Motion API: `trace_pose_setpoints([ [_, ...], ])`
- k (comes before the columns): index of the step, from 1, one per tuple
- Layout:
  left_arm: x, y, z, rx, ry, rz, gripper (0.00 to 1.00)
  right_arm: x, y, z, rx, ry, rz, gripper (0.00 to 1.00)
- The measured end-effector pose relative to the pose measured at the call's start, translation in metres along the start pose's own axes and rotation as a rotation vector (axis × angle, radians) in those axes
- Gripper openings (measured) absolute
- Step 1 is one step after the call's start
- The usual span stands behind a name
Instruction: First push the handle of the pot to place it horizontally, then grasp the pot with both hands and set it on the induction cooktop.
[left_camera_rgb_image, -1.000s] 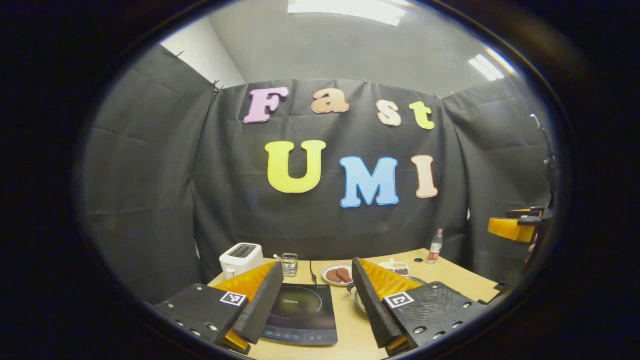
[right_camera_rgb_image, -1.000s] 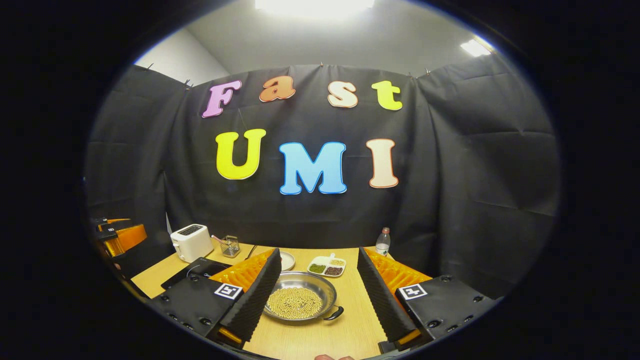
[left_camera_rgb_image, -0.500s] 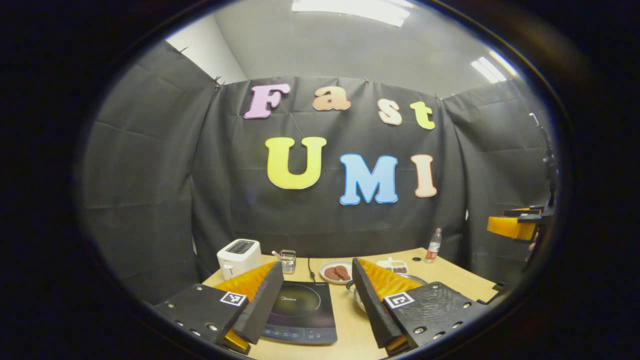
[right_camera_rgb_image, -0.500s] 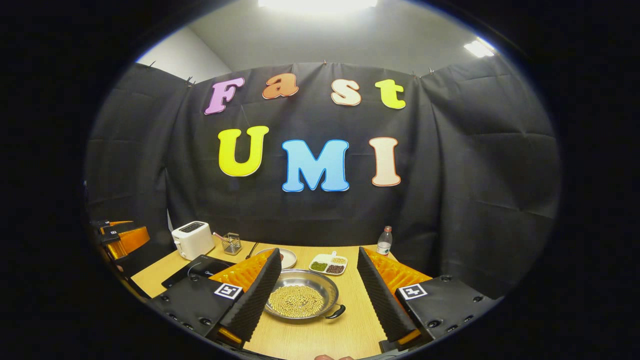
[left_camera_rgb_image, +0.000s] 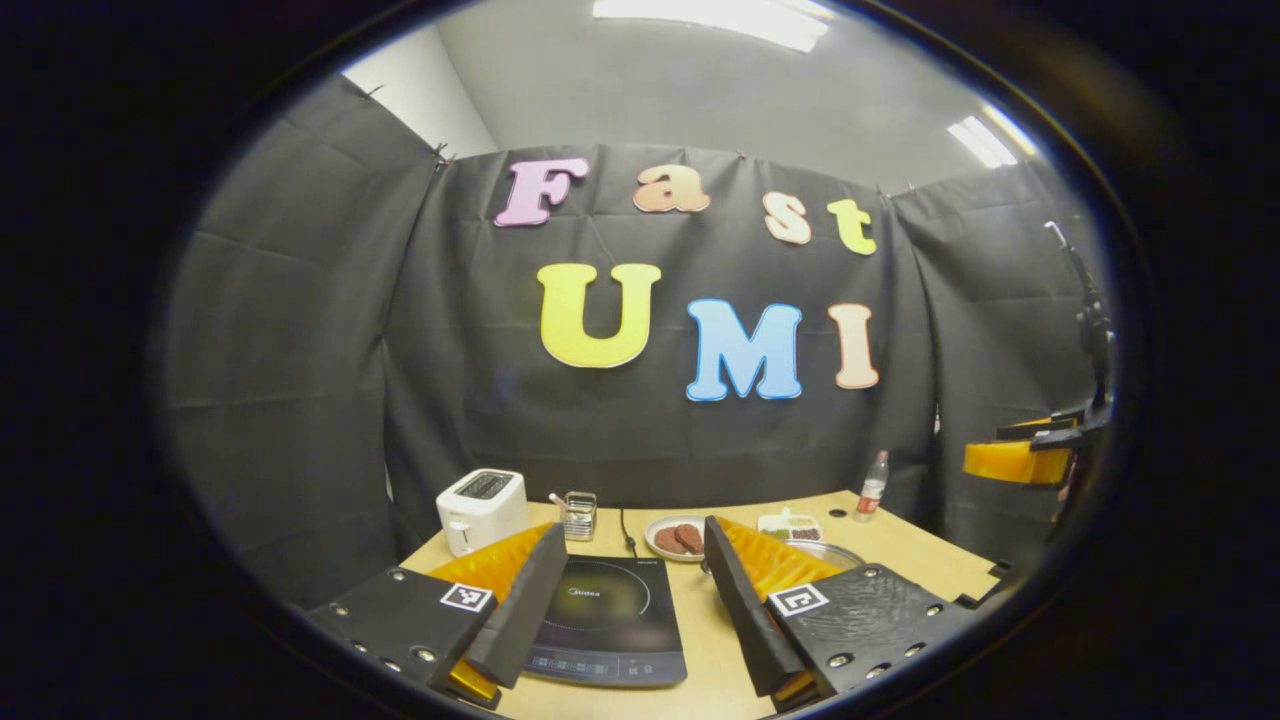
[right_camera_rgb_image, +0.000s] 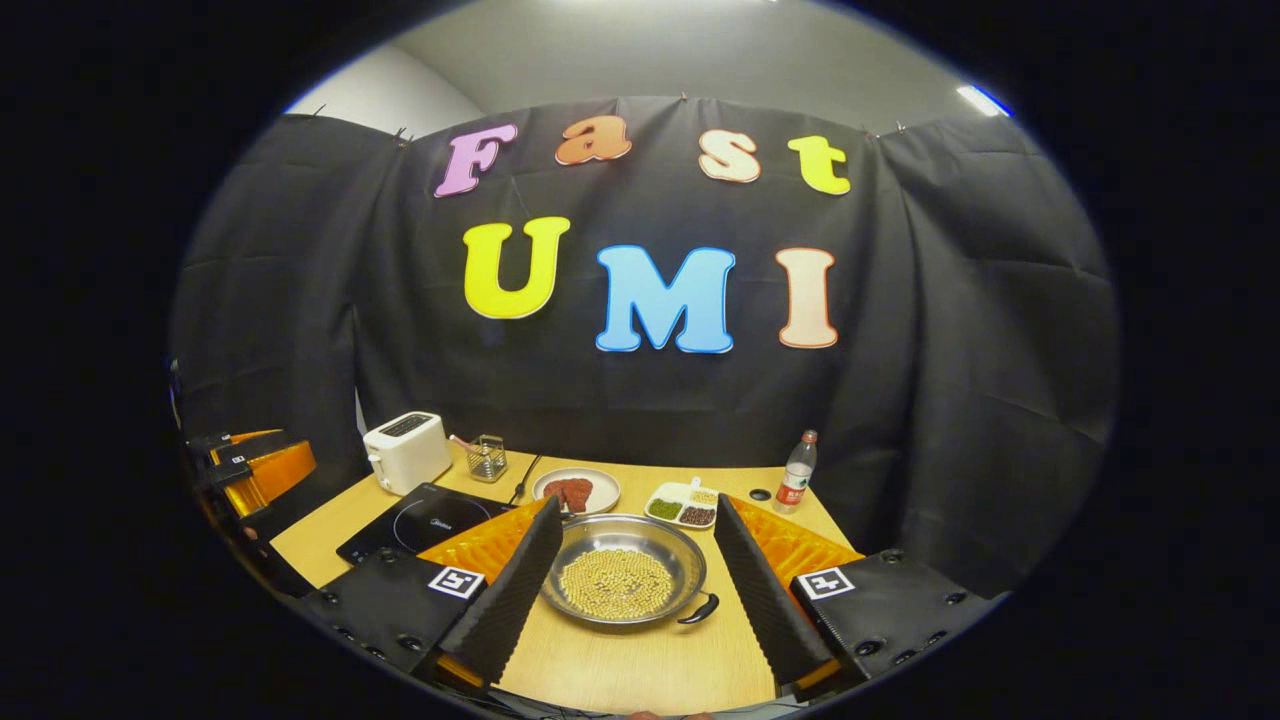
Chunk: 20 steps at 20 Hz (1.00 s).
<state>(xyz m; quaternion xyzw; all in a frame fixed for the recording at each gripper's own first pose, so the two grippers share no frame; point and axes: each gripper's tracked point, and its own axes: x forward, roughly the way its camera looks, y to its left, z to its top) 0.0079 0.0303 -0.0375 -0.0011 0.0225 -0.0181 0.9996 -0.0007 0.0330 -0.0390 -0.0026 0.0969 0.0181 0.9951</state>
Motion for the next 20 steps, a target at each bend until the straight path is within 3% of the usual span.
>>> trace_pose_setpoints([
  [3,-0.003,0.004,-0.008,-0.015,0.014,0.004,0.84,0.010,0.013,-0.012,-0.002,0.070,0.045,0.97],
  [4,-0.004,0.005,-0.010,-0.017,0.018,0.003,0.90,0.014,0.015,-0.017,-0.003,0.091,0.054,0.96],
  [5,-0.003,0.008,-0.013,-0.013,0.030,0.005,0.84,0.020,0.014,-0.022,-0.001,0.117,0.057,0.86],
  [7,-0.002,0.015,-0.015,0.007,0.046,0.019,0.84,0.029,0.012,-0.036,0.009,0.176,0.063,0.59],
  [8,-0.002,0.017,-0.013,0.016,0.047,0.025,0.84,0.035,0.009,-0.043,0.010,0.200,0.056,0.51],
  [9,0.000,0.017,-0.011,0.022,0.047,0.029,0.84,0.040,0.005,-0.049,0.014,0.232,0.054,0.31],
  [11,0.003,0.017,-0.013,0.031,0.060,0.039,0.84,0.055,0.002,-0.068,0.030,0.298,0.070,0.15],
  [12,0.006,0.016,-0.012,0.035,0.065,0.045,0.84,0.054,0.001,-0.074,0.048,0.325,0.083,0.14],
  [13,0.010,0.014,-0.014,0.036,0.071,0.051,0.84,0.062,-0.002,-0.084,0.064,0.364,0.112,0.06],
  [16,0.023,0.002,-0.020,0.033,0.100,0.063,0.87,0.072,-0.005,-0.116,0.077,0.477,0.184,0.02],
  [20,0.041,-0.012,-0.026,0.012,0.128,0.103,0.84,0.079,-0.021,-0.162,0.073,0.616,0.233,0.02],
])
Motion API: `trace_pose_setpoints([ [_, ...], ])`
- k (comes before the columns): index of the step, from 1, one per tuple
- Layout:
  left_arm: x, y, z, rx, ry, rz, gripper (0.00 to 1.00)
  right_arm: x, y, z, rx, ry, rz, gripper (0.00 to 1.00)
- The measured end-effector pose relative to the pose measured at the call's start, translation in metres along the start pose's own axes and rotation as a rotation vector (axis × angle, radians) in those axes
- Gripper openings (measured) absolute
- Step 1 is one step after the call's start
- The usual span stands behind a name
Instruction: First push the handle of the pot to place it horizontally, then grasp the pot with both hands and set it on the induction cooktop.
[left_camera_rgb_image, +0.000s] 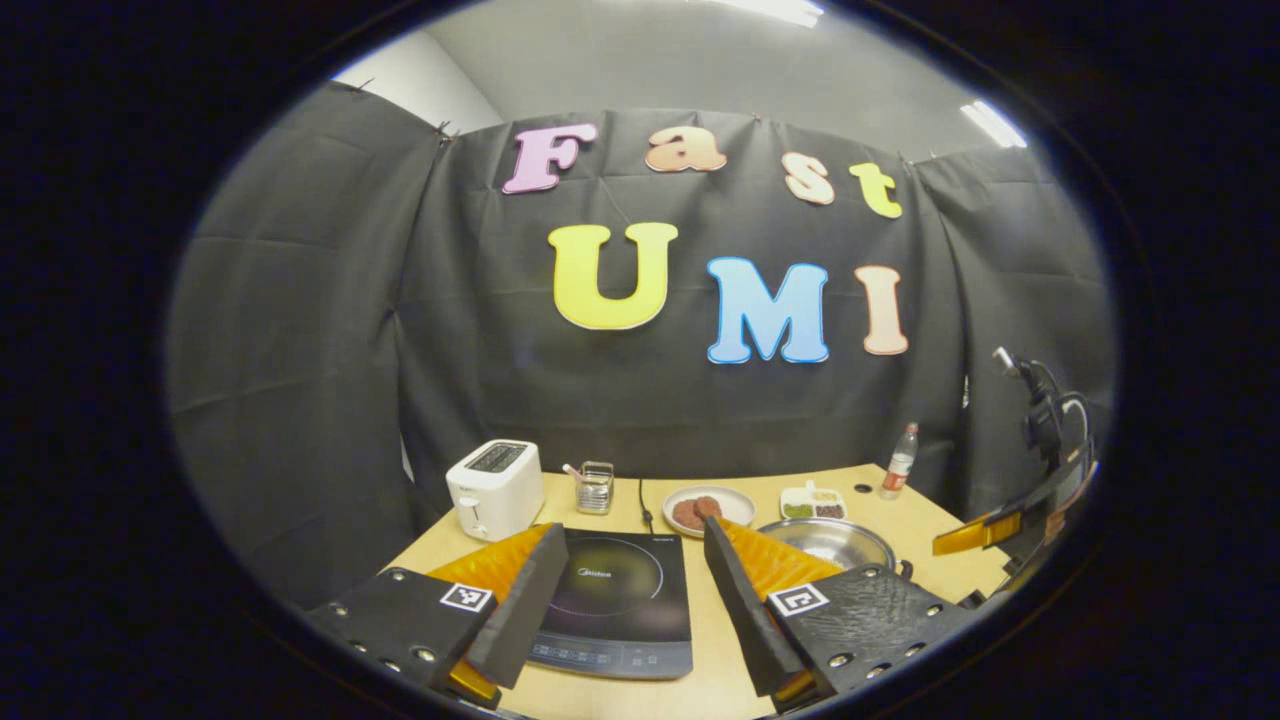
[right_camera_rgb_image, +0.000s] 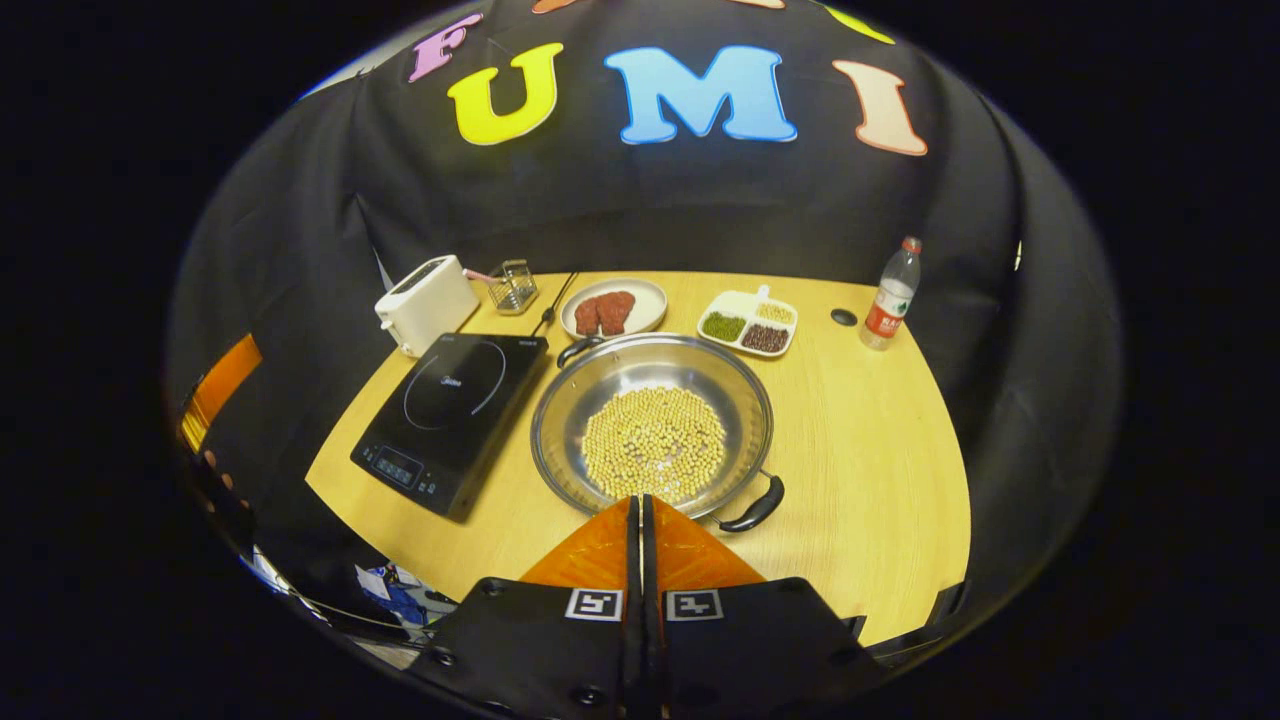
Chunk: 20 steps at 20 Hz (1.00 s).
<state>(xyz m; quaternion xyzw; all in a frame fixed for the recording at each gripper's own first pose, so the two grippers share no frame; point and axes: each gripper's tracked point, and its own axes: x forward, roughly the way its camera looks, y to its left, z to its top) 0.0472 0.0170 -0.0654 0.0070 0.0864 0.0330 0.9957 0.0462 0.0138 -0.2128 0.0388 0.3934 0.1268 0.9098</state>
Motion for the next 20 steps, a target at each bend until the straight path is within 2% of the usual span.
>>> trace_pose_setpoints([
  [1,0.003,-0.002,-0.002,-0.005,0.009,0.016,0.78,0.008,-0.005,-0.008,0.002,0.032,0.011,0.02],
  [3,0.007,-0.005,-0.006,-0.013,0.027,0.045,0.78,0.023,-0.015,-0.021,0.002,0.091,0.030,0.00],
  [12,0.008,-0.018,-0.034,-0.016,0.135,0.154,0.78,0.085,-0.035,-0.062,-0.044,0.295,0.104,0.02],
  [13,0.009,-0.021,-0.035,-0.018,0.139,0.164,0.84,0.090,-0.039,-0.064,-0.054,0.304,0.104,0.02],
  [18,0.013,-0.038,-0.044,-0.043,0.141,0.195,0.85,0.109,-0.046,-0.067,-0.098,0.309,0.141,0.00],
  [20,0.015,-0.045,-0.047,-0.055,0.136,0.204,0.85,0.112,-0.049,-0.066,-0.102,0.297,0.146,0.02],
])
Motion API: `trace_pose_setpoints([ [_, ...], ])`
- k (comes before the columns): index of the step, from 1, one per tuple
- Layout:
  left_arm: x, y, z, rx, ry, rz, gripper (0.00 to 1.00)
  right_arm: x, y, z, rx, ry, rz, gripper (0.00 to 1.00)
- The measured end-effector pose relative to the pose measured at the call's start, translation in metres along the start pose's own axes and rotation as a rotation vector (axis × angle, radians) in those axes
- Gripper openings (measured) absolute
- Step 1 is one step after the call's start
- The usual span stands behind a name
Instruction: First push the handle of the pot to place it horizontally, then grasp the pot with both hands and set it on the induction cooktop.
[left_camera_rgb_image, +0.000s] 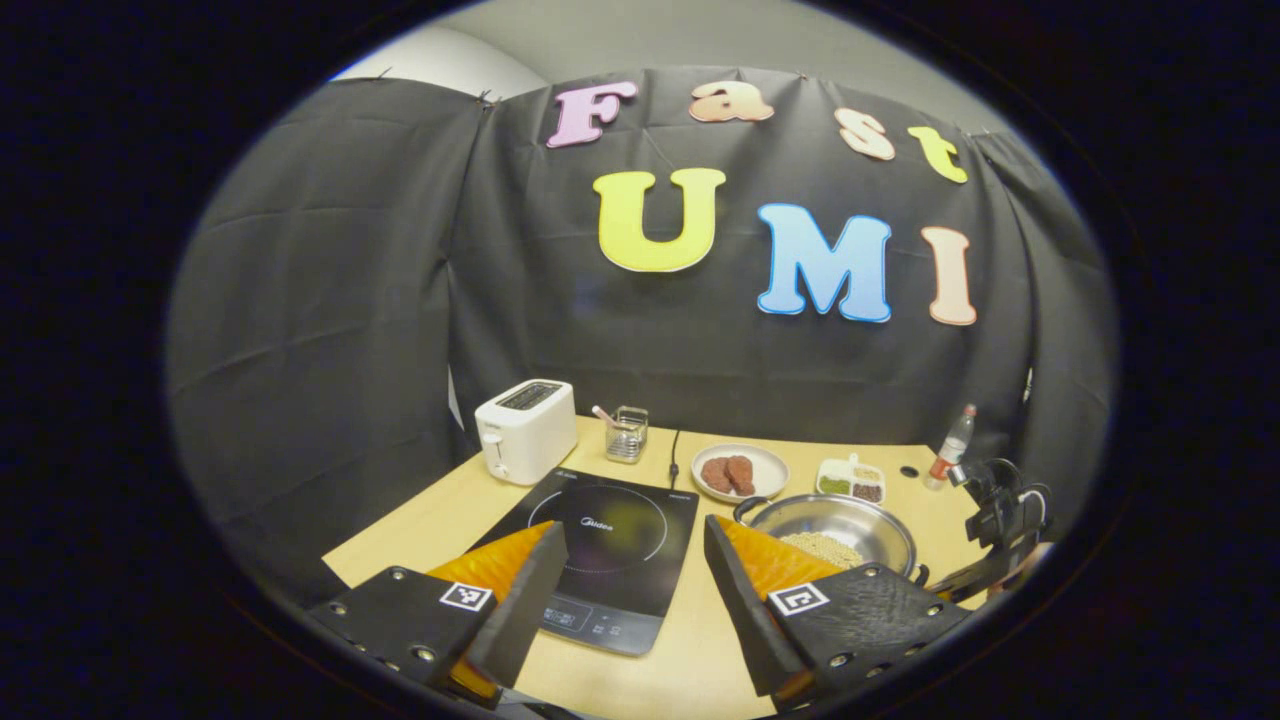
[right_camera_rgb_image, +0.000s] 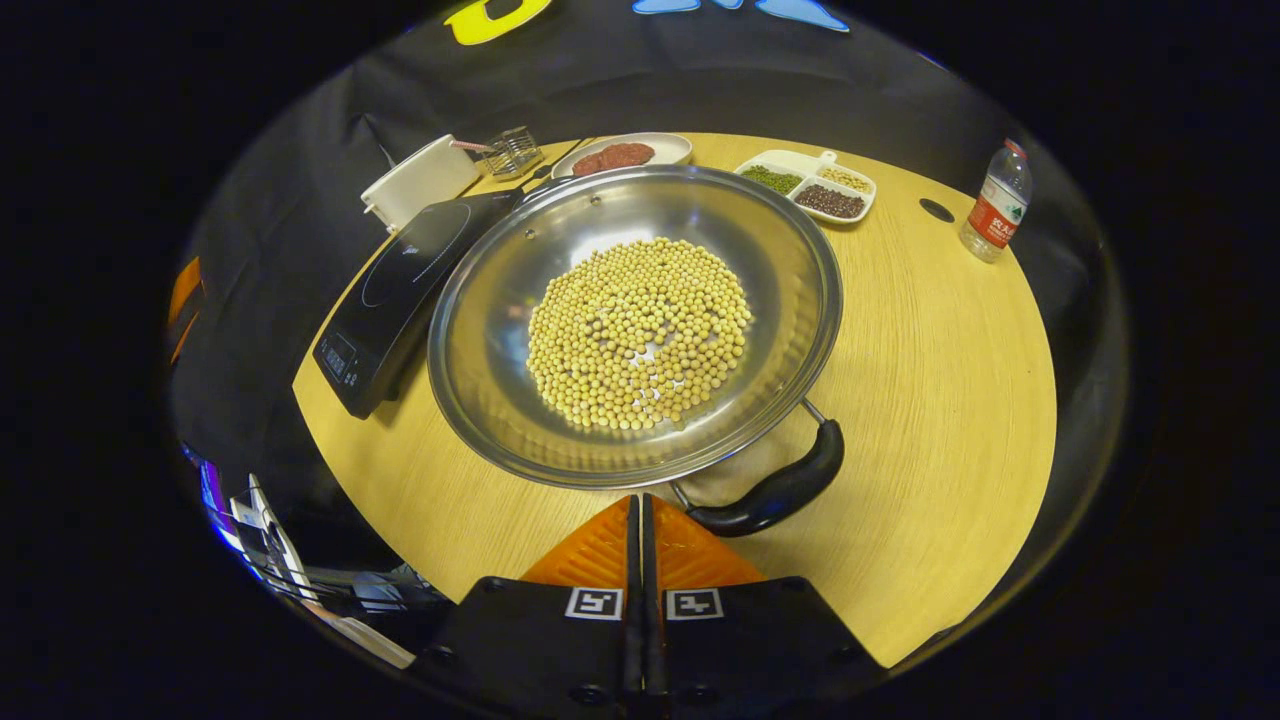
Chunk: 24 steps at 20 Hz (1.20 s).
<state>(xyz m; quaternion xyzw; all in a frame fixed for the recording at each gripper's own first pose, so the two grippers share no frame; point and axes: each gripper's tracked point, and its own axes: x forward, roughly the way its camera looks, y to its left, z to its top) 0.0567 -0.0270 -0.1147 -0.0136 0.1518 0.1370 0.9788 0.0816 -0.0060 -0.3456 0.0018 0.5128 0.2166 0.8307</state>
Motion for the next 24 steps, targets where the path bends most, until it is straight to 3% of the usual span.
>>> trace_pose_setpoints([
  [9,-0.002,-0.010,-0.022,-0.020,0.024,0.011,0.85,0.002,-0.051,0.015,-0.027,-0.006,-0.081,0.02],
  [10,-0.001,-0.011,-0.025,-0.012,0.028,0.013,0.79,0.002,-0.058,0.017,-0.026,-0.005,-0.093,0.02],
  [13,0.003,-0.020,-0.024,0.017,0.026,-0.004,0.79,0.002,-0.075,0.023,-0.019,-0.012,-0.125,0.02],
  [19,0.014,-0.045,-0.029,0.044,0.044,-0.047,0.79,0.003,-0.103,0.037,0.074,-0.035,-0.147,0.02],
  [24,0.023,-0.057,-0.035,0.068,0.059,-0.060,0.79,0.005,-0.112,0.048,0.186,-0.046,-0.111,0.02],
])
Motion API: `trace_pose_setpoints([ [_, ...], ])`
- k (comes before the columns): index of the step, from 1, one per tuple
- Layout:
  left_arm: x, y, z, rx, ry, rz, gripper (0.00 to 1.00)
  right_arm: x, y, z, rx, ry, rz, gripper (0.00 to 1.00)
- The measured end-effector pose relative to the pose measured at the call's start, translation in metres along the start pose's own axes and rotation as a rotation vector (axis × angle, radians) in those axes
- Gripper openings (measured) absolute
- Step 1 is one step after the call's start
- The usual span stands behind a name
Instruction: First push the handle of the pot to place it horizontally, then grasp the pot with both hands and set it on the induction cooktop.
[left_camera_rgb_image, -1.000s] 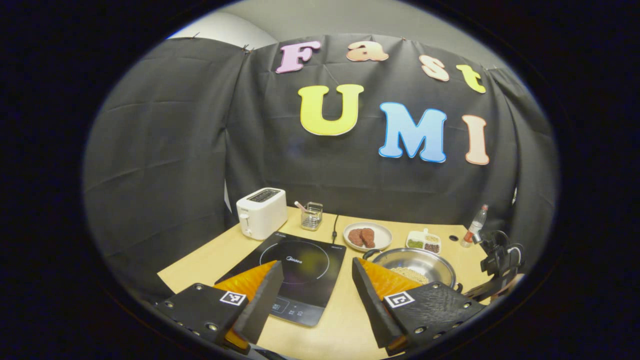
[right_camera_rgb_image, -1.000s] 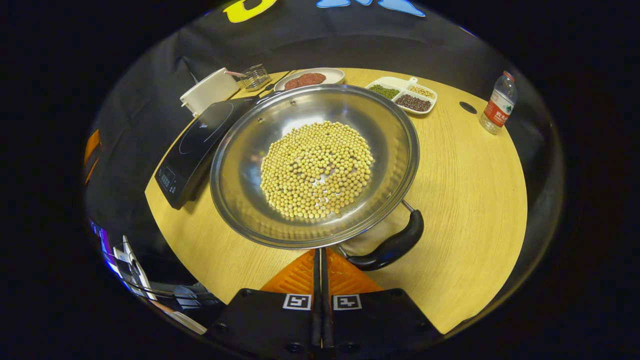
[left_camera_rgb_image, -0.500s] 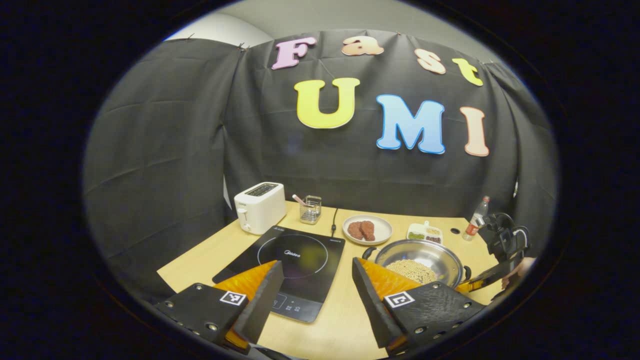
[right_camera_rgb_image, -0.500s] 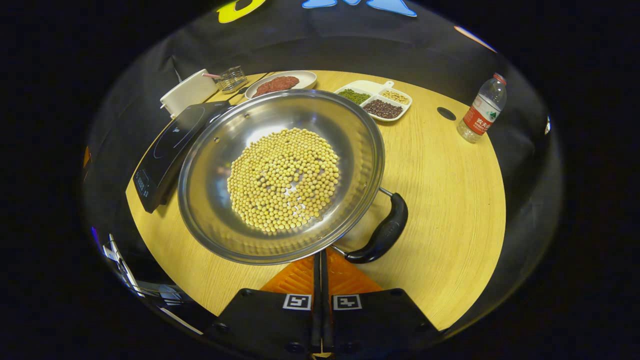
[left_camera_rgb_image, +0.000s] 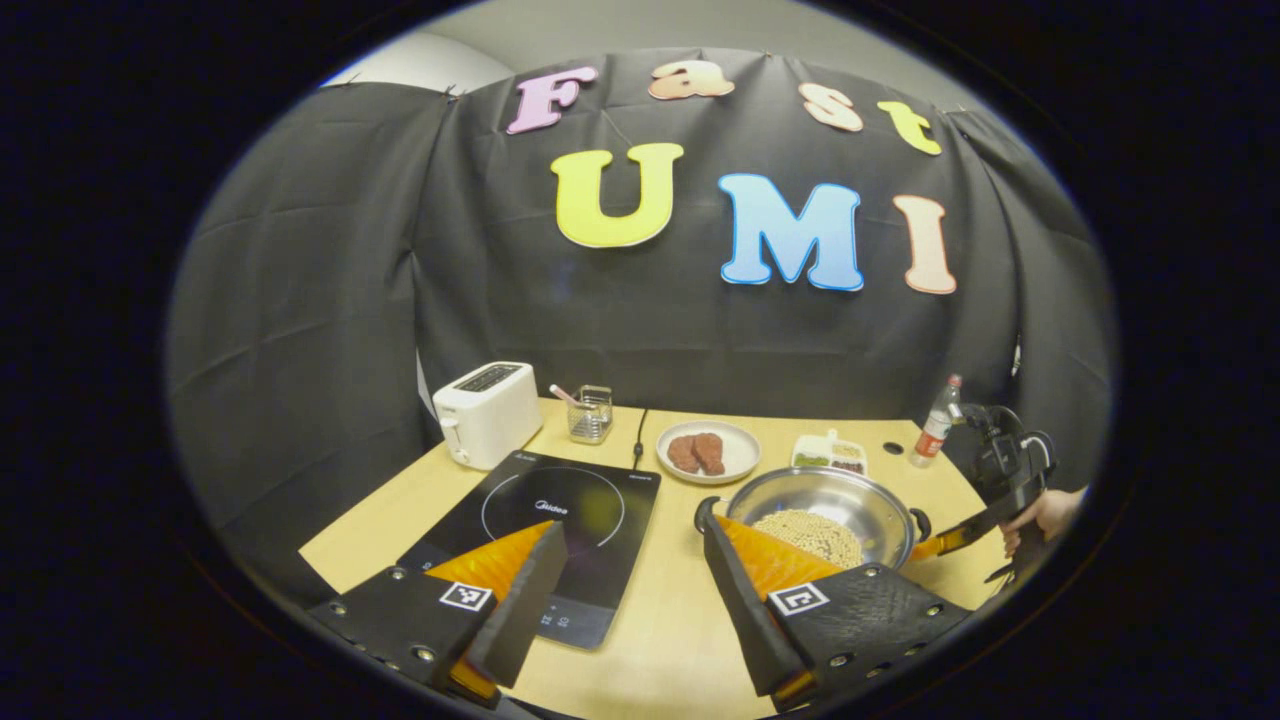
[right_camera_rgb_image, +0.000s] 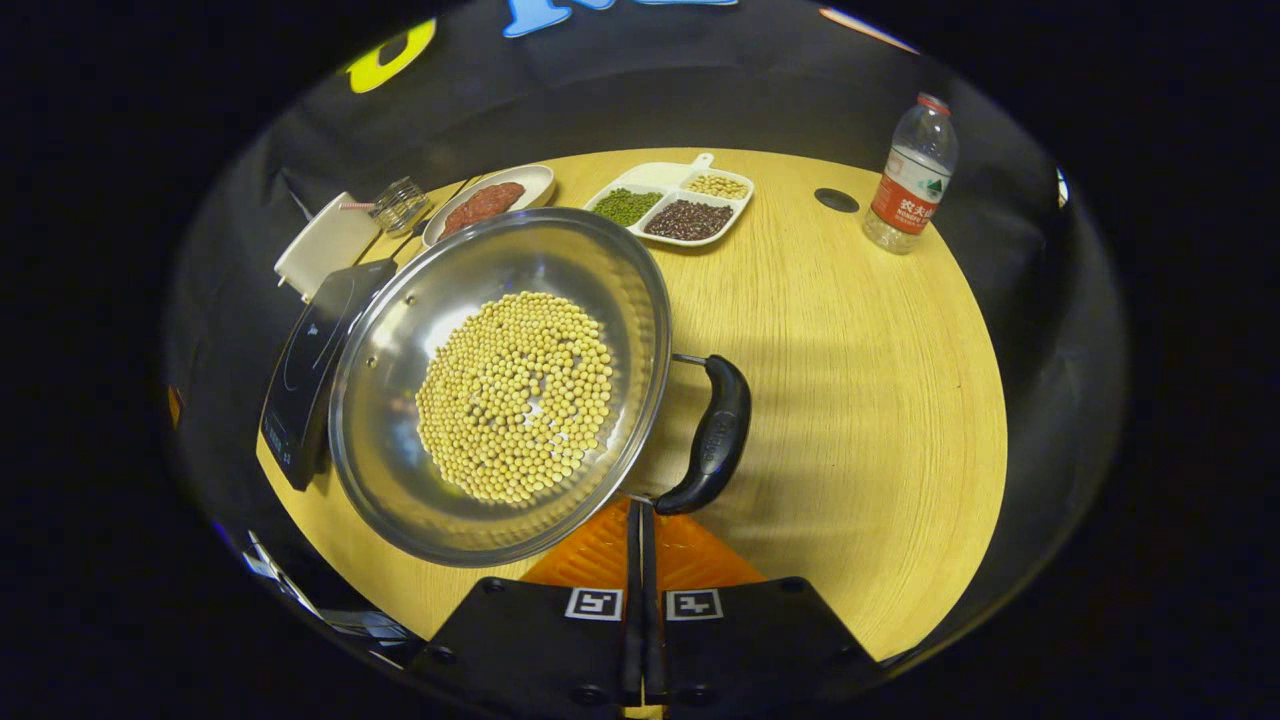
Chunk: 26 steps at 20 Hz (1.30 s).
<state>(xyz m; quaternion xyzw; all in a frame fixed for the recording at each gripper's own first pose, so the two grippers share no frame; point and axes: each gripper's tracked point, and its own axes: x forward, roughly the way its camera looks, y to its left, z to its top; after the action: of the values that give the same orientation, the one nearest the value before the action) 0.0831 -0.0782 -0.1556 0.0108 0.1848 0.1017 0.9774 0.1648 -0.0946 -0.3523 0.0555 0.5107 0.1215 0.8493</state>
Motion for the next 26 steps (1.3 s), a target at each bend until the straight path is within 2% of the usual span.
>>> trace_pose_setpoints([
  [1,0.002,-0.002,-0.002,0.003,0.004,0.003,0.91,0.001,-0.002,0.004,0.015,-0.006,0.005,0.02],
  [2,0.006,-0.004,-0.006,0.000,0.011,0.004,0.79,0.003,-0.004,0.007,0.030,-0.014,0.008,0.02],
  [3,0.009,-0.008,-0.010,-0.010,0.021,-0.002,0.85,0.003,-0.007,0.012,0.046,-0.025,0.008,0.02],
  [5,0.018,-0.015,-0.014,-0.024,0.037,-0.014,0.85,0.005,-0.012,0.018,0.086,-0.040,0.007,0.00],
  [9,0.050,-0.030,-0.018,-0.025,0.056,-0.058,0.85,-0.001,-0.016,0.016,0.128,-0.050,0.015,0.03],
  [10,0.061,-0.034,-0.021,-0.033,0.070,-0.075,0.84,-0.005,-0.024,0.016,0.130,-0.068,-0.010,0.09],
  [12,0.086,-0.042,-0.022,-0.049,0.088,-0.115,0.84,-0.019,-0.035,0.020,0.161,-0.118,-0.029,0.39],
  [13,0.099,-0.045,-0.023,-0.055,0.095,-0.133,0.84,-0.027,-0.038,0.026,0.192,-0.148,-0.018,0.72],
  [14,0.113,-0.050,-0.026,-0.065,0.110,-0.159,0.84,-0.032,-0.039,0.030,0.219,-0.174,0.002,0.87],
  [15,0.123,-0.058,-0.032,-0.082,0.139,-0.194,0.84,-0.039,-0.042,0.040,0.237,-0.203,0.014,0.80],
  [17,0.145,-0.071,-0.042,-0.111,0.180,-0.256,0.85,-0.045,-0.044,0.058,0.269,-0.256,0.044,0.96],
  [18,0.156,-0.076,-0.048,-0.114,0.204,-0.284,0.84,-0.043,-0.042,0.066,0.283,-0.275,0.063,0.98],
  [21,0.190,-0.082,-0.069,-0.100,0.281,-0.337,0.85,-0.023,-0.037,0.077,0.318,-0.268,0.091,0.98],
  [26,0.231,-0.099,-0.111,-0.120,0.403,-0.415,0.85,0.021,-0.027,0.077,0.294,-0.224,0.108,0.98],
])
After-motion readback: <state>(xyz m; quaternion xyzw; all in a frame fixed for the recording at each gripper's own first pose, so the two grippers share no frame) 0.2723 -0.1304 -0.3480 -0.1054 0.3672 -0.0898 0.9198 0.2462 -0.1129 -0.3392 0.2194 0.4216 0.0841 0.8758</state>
